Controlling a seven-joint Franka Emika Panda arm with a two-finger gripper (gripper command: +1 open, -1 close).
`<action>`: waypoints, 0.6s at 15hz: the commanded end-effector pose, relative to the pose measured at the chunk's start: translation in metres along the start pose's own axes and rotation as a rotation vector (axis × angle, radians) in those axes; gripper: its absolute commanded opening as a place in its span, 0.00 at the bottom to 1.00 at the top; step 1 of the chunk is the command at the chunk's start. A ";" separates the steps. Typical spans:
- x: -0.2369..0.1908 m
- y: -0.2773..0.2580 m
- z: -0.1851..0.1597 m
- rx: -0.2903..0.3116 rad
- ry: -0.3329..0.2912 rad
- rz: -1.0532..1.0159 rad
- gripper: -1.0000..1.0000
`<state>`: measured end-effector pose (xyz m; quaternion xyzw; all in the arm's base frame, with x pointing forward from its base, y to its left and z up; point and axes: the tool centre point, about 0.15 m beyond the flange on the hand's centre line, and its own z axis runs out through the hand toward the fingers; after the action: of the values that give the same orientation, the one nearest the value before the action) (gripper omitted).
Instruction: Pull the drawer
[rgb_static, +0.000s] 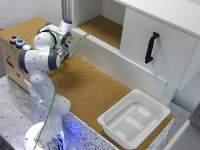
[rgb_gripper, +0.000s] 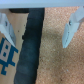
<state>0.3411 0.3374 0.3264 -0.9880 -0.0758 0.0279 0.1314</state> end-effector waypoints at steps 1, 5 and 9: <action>-0.004 -0.011 0.033 0.052 0.053 0.036 1.00; -0.002 -0.003 0.040 0.098 0.085 0.023 1.00; -0.003 0.003 0.042 0.126 0.109 0.046 1.00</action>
<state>0.3402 0.3521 0.3101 -0.9870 -0.0574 0.0103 0.1499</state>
